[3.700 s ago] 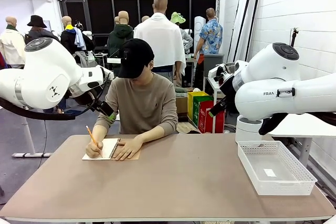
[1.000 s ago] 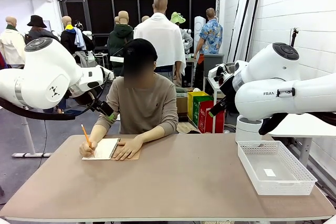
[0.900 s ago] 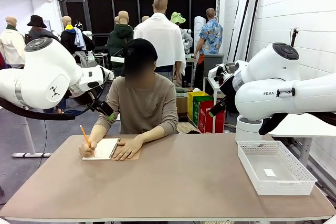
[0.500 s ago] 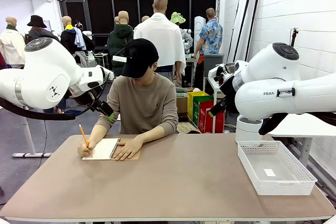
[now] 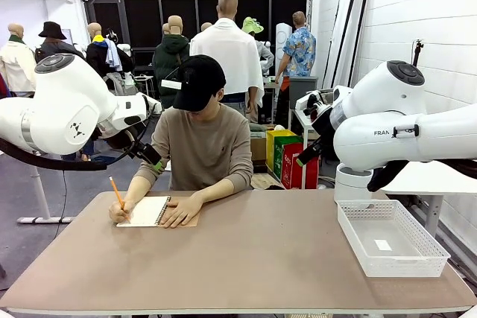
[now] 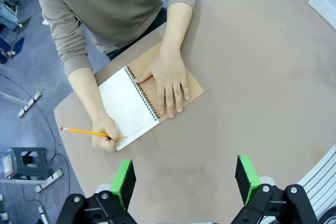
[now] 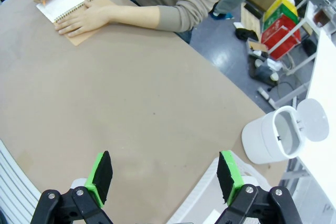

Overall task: Sort the paper based on its condition.
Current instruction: If a person hands you a paper, place it in the Organizing basket , and if it's crumpled, put it in the Trash can.

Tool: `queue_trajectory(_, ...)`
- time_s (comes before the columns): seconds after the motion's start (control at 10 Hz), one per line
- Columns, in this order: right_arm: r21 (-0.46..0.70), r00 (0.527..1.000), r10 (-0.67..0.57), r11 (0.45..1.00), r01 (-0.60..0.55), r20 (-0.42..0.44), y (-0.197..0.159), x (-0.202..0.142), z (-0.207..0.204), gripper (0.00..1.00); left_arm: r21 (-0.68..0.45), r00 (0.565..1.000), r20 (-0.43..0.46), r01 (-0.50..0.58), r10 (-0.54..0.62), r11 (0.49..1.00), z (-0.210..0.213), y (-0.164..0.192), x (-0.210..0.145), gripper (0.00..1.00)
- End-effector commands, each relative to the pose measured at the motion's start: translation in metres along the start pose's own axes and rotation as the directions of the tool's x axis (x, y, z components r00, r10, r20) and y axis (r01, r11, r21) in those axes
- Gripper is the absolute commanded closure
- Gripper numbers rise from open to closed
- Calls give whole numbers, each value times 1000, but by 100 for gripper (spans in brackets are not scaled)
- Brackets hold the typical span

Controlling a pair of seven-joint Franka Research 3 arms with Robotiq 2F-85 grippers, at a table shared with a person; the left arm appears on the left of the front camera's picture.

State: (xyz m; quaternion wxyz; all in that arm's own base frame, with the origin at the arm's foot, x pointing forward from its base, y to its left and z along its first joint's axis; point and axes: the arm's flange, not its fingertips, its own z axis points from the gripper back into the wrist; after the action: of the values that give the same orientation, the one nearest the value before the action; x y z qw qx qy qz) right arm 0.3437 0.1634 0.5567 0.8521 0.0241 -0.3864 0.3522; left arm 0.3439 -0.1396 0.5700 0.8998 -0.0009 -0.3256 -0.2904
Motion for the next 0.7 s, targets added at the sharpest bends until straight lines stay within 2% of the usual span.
queue_trajectory(0.0,0,1000,-7,1000,7,-6,0,0,0,0,0,1000,0,-1,1,1000,0,0,0,0)
queue_trajectory(0.6,0,1000,-7,1000,7,-6,0,0,0,0,0,1000,0,-1,1,1000,0,0,0,0)
